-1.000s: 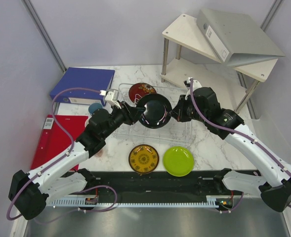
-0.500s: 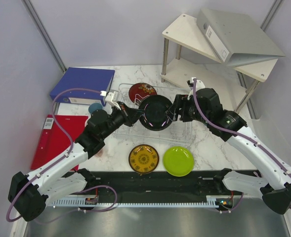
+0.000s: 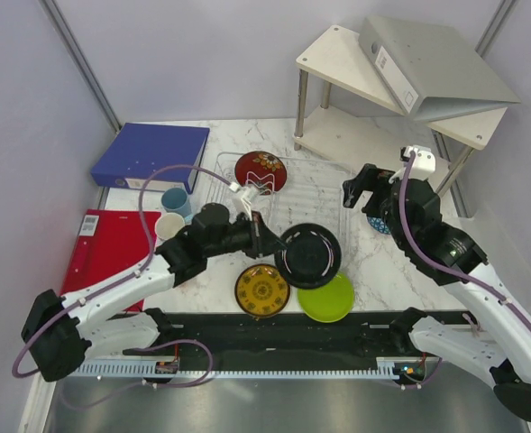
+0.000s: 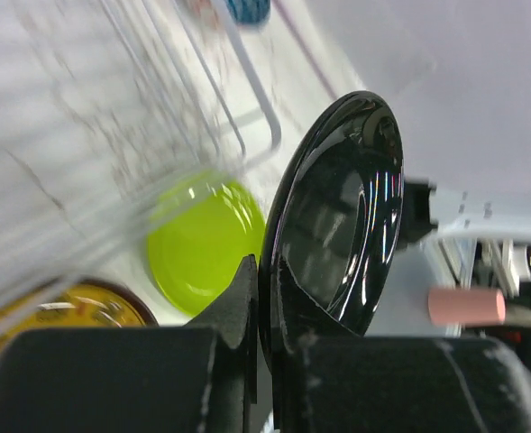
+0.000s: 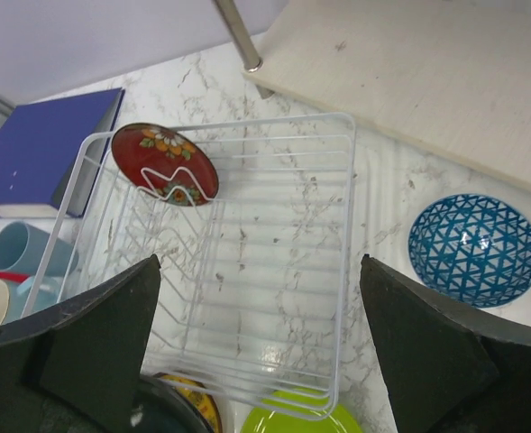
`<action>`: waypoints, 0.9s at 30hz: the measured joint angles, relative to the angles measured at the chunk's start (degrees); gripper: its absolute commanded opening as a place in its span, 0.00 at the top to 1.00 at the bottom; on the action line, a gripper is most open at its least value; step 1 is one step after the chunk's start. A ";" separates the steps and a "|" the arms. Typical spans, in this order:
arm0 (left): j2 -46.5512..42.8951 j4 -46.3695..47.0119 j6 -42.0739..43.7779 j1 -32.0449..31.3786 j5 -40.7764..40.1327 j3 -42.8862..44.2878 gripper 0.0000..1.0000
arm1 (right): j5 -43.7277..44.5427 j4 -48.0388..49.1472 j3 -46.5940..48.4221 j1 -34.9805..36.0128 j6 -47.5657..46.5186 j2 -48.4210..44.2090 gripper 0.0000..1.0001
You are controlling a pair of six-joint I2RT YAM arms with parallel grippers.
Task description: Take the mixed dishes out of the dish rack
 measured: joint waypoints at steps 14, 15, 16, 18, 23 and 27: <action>15.50 -8.17 0.00 -12.74 0.13 1.20 0.98 | 3.06 0.61 -1.73 0.02 -0.50 0.22 0.03; 16.28 -8.20 0.00 -12.81 0.13 1.20 0.98 | 3.06 0.66 -1.86 0.02 -0.50 0.22 0.03; 17.00 -8.02 0.00 -12.81 0.13 1.20 0.98 | 3.06 0.68 -1.99 0.02 -0.50 0.22 0.03; 18.49 -7.56 0.00 -12.81 0.15 1.20 0.98 | 3.06 0.79 -2.27 0.02 -0.50 0.22 0.03; 22.93 -3.28 -0.02 -12.81 0.22 1.27 0.98 | 2.99 1.09 -2.80 0.02 -0.50 0.22 0.04; 26.10 0.31 -0.04 -12.83 0.52 1.97 0.98 | 2.86 1.88 -4.11 0.02 -0.50 0.22 0.04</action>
